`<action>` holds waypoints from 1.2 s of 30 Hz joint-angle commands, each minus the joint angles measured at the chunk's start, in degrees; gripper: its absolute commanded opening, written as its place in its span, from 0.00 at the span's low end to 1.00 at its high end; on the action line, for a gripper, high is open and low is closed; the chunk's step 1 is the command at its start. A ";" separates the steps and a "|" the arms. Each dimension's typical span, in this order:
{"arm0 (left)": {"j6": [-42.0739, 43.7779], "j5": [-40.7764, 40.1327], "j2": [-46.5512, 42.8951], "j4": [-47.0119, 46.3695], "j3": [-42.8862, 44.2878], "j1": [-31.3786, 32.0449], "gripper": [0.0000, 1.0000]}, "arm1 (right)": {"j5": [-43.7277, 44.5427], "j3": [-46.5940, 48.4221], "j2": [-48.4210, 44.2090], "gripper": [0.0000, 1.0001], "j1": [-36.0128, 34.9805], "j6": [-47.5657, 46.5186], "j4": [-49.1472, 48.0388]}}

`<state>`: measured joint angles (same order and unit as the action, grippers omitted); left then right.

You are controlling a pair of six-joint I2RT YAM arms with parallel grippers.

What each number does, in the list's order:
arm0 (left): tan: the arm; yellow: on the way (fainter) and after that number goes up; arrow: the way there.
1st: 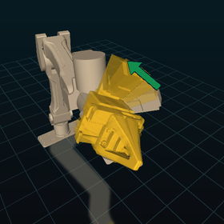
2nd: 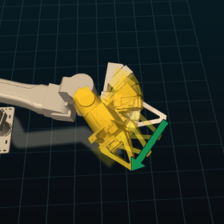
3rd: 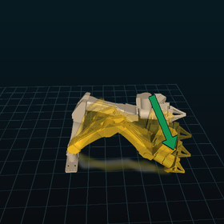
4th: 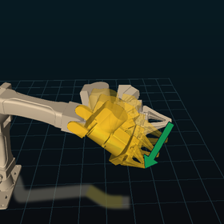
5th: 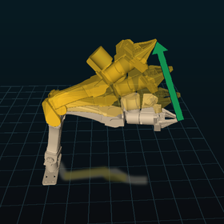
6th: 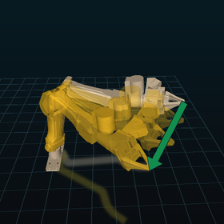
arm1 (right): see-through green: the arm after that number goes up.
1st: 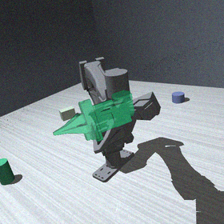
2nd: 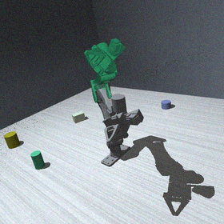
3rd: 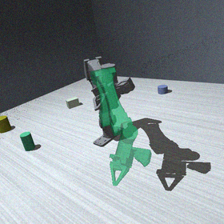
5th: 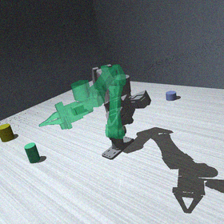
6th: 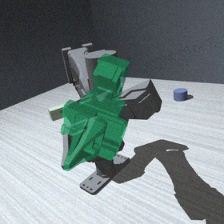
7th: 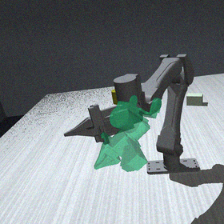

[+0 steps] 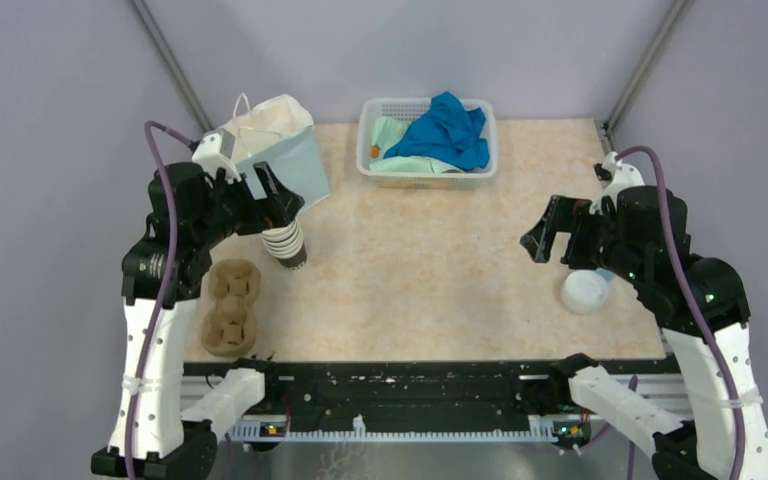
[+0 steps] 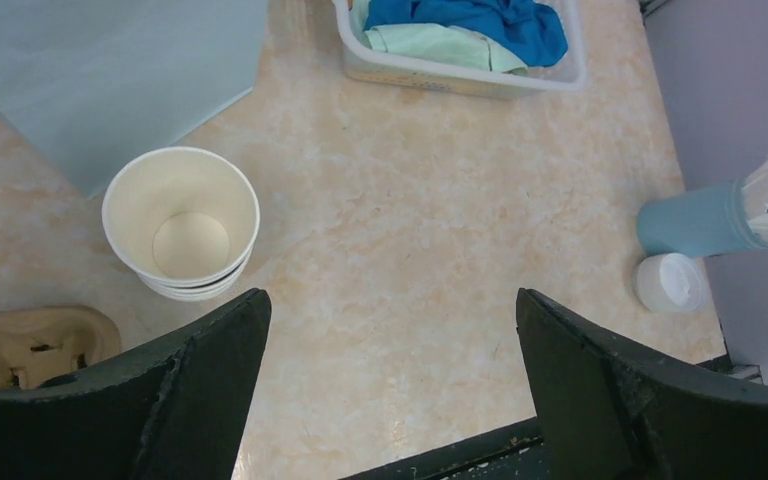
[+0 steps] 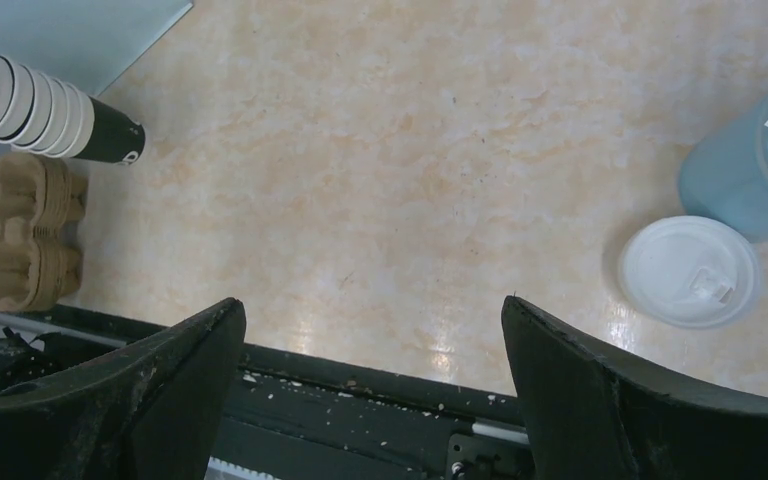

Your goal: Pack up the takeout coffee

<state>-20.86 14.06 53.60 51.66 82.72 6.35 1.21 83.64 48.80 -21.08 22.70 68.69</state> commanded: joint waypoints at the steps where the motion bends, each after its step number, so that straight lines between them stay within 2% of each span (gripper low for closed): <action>1: 1.74 -0.52 2.20 4.39 2.54 -0.28 0.98 | -0.29 -0.28 0.76 0.99 0.25 0.42 -1.74; 5: 1.88 -4.31 4.25 7.51 2.46 -0.28 0.98 | -1.07 -1.65 1.29 0.99 0.29 0.31 -2.47; 10: 3.43 -8.23 8.33 10.91 1.97 -0.28 0.98 | -6.57 -4.63 1.22 0.99 0.26 0.26 -4.33; 14: 3.51 -9.99 10.69 10.44 0.10 -0.28 0.92 | -8.44 -5.80 1.21 0.99 0.25 0.39 -4.91; 17: 4.17 -11.88 12.61 9.23 0.18 -0.28 0.84 | -8.88 -6.04 0.85 0.99 0.28 0.51 -5.17; 25: 5.28 -13.32 19.73 5.96 2.19 -0.20 0.49 | -9.10 -6.76 -0.06 0.99 0.26 0.07 -4.63; 36: 6.16 -15.17 26.61 3.45 4.97 1.39 0.53 | -8.77 -8.11 -1.56 0.99 0.25 0.90 -5.13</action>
<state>-15.70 -0.34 79.13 58.57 85.14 6.83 -7.27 75.88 48.01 -21.08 22.79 65.60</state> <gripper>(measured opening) 0.529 0.987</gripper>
